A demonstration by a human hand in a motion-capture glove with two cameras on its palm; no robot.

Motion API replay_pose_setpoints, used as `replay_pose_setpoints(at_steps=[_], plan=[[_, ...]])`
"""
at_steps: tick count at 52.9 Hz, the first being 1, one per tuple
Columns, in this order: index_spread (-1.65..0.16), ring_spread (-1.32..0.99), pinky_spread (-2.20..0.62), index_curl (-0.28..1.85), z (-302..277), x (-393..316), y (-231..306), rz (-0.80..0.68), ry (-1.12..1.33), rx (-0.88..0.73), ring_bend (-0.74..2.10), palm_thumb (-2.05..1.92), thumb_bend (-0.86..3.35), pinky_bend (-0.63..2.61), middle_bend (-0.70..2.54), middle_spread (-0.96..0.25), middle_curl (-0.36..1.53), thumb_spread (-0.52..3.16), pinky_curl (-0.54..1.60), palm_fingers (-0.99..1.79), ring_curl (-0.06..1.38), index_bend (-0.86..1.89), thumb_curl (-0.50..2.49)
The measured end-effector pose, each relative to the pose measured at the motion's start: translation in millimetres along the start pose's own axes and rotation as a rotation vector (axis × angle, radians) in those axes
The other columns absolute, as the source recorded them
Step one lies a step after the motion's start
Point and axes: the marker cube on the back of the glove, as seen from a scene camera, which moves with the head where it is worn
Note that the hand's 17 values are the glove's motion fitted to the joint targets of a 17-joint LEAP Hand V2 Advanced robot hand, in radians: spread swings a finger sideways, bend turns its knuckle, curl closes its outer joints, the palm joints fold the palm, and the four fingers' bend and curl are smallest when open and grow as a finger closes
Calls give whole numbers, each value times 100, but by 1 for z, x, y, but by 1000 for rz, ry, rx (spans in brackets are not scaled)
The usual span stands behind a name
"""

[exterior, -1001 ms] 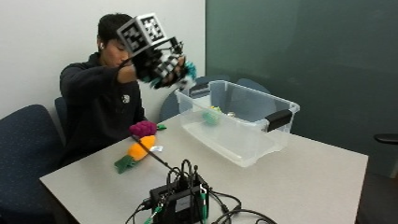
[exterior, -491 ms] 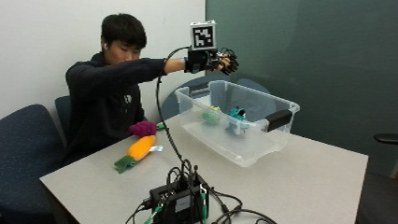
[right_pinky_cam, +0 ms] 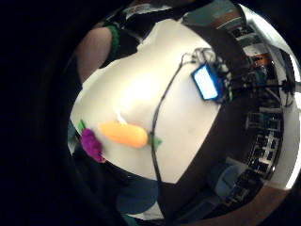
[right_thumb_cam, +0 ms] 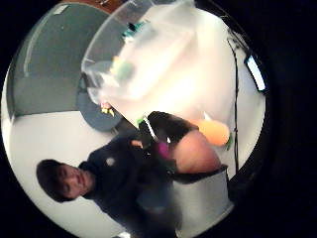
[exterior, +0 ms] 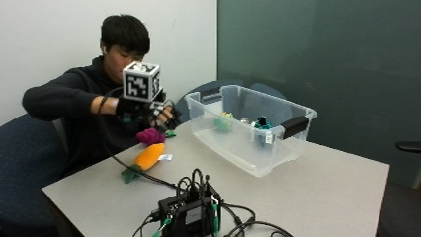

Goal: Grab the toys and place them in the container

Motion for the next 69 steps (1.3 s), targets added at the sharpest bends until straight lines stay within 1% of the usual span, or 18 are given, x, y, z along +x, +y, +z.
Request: replay_pose_setpoints(at_steps=[3,10,16,22,24,25,27,30,33,37,41,49,52,56,59,61,65,69], plan=[[-24,-17,-1,25,34,9,13,-29,-43,-66,71,1,-2,88,36,-8,48,125,33,-3,26,17,33],[-25,-17,0,27,107,0,30,-9,-58,-142,69,-1,-2,86,35,-7,47,124,33,-2,26,17,32],[-26,-18,-1,28,144,-2,31,-53,-72,-110,69,1,-1,87,33,-6,46,126,33,1,26,17,32],[-26,-27,-14,23,157,-3,25,-70,-43,71,91,12,4,101,37,-9,46,130,34,34,30,7,33],[-25,-30,-21,20,156,-3,22,-68,-52,144,106,16,6,106,47,-12,49,131,35,60,34,4,34],[-25,-31,-24,19,155,-4,20,-64,-62,178,107,18,6,108,47,-13,49,131,35,64,33,5,34],[-24,-33,-28,18,154,-5,17,-50,-87,235,117,22,8,110,60,-16,54,132,37,86,37,8,35],[-22,-34,-31,17,146,-8,11,-23,-122,289,127,29,11,112,74,-19,59,134,38,111,41,12,36],[-21,-33,-33,20,128,-12,6,0,-161,341,137,36,14,111,85,-20,65,137,41,120,47,17,37],[-19,-32,-35,24,76,-29,-2,16,-241,441,143,43,18,111,95,-21,71,140,44,123,52,23,39],[-18,-31,-37,27,20,-55,-15,-8,-278,520,146,49,21,111,101,-22,74,141,45,122,54,29,42],[-17,-30,-38,33,-102,-88,-61,-104,-271,656,149,56,22,113,110,-23,79,140,48,119,57,38,45],[-16,-30,-38,35,-132,-98,-83,-152,-195,675,150,57,22,114,112,-24,80,139,49,118,57,41,46],[-16,-30,-39,38,-146,-121,-112,-199,-83,645,151,58,21,115,114,-24,82,138,50,116,58,44,47],[-16,-29,-39,40,-145,-131,-137,-163,6,605,152,58,20,116,115,-24,82,137,51,115,58,44,47],[-16,-29,-39,41,-141,-143,-152,-126,-5,573,153,56,18,116,116,-24,83,136,51,113,58,43,47],[-16,-29,-39,43,-123,-159,-171,-212,74,521,153,49,13,117,115,-24,83,135,52,111,58,42,45],[-17,-29,-39,44,-107,-166,-188,-148,75,450,151,43,8,116,113,-24,83,135,52,108,58,38,44]])
